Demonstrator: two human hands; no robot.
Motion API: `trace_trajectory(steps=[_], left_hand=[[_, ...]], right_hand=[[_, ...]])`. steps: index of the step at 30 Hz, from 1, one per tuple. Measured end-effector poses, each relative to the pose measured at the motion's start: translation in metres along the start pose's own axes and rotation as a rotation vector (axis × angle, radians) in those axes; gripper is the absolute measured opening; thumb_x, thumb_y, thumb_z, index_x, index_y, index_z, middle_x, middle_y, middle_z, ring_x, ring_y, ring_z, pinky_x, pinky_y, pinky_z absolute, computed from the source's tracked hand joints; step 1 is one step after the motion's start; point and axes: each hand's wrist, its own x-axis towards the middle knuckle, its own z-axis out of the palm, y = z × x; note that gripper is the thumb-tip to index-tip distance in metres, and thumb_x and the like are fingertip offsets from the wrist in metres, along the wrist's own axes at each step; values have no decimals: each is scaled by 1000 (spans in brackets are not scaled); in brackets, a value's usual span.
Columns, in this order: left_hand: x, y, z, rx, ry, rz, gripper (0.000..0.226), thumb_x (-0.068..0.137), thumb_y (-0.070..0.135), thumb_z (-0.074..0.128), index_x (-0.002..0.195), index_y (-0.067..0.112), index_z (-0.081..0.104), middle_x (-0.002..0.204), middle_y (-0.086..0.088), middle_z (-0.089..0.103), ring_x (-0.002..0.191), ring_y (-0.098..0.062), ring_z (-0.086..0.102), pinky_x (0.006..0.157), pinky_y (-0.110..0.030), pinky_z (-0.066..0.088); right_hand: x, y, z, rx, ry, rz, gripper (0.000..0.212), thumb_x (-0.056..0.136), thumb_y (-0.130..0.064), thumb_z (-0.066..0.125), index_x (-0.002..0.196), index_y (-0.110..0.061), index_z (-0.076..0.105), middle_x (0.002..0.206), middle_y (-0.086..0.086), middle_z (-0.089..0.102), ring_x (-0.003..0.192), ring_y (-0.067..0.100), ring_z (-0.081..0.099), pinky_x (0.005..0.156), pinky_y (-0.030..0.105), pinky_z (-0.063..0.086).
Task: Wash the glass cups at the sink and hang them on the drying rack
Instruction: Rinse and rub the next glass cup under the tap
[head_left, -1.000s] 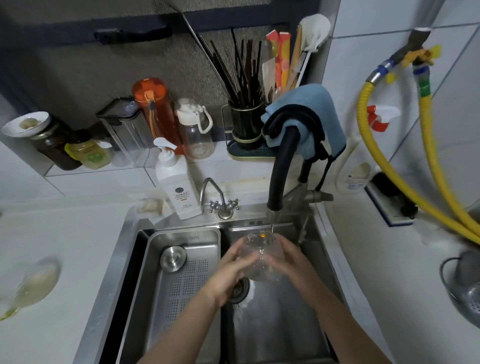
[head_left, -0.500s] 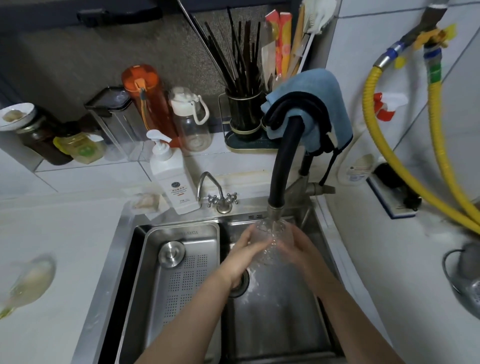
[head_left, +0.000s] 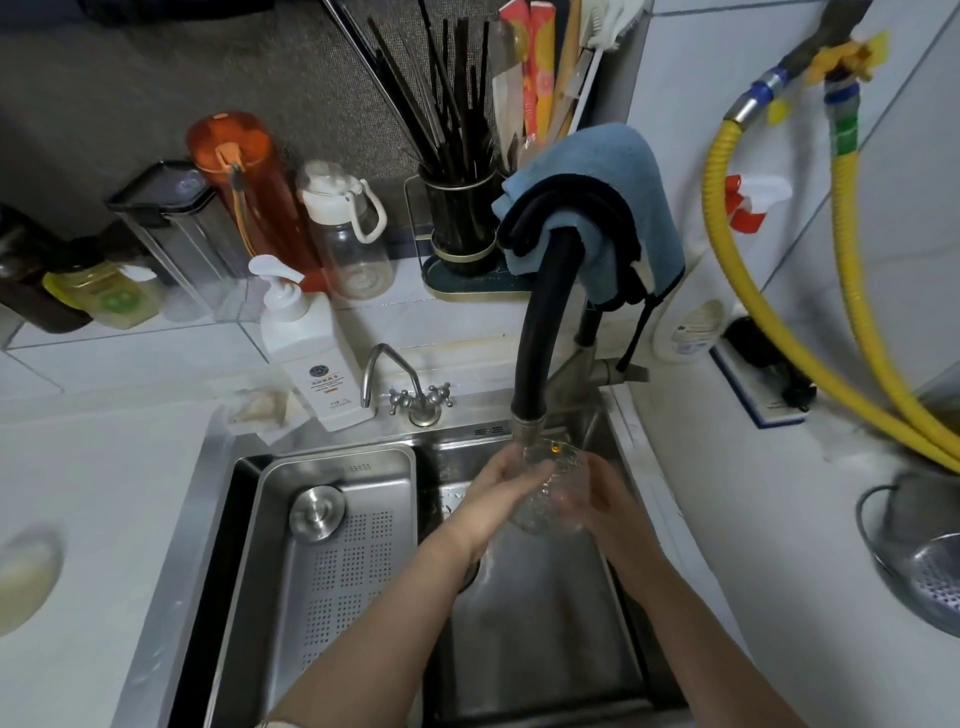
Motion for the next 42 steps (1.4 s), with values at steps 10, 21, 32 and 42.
trace_trajectory(steps=[10,21,32,42], left_hand=[[-12,2,-27,53,201,92,67,83,52,64,140,25,42,137,4,49,126,-11,47,105,-27,39],[-14,-10,-35,-107,154,-38,85,63,74,73,132,27,55,133,3,60,123,-15,57,108,-47,41],[-25,4,-1,19,43,11,74,80,66,56,144,39,31,138,15,47,112,-8,58,73,-21,56],[-57,8,-47,22,97,75,69,86,56,55,147,35,31,141,6,47,100,-6,64,74,-34,60]], right_hand=[[13,-4,40,9,-2,46,33,78,-30,77,106,-37,61,103,-15,71,96,-2,67,90,30,51],[-1,-22,42,5,-97,35,56,80,-48,68,131,-36,50,127,-16,60,119,2,56,100,28,45],[-13,-26,17,-3,-8,81,45,89,-36,61,132,-30,48,123,-10,58,111,6,59,66,4,49],[10,-43,49,-57,-211,208,66,67,-69,69,124,-40,54,120,-20,59,110,3,58,99,34,45]])
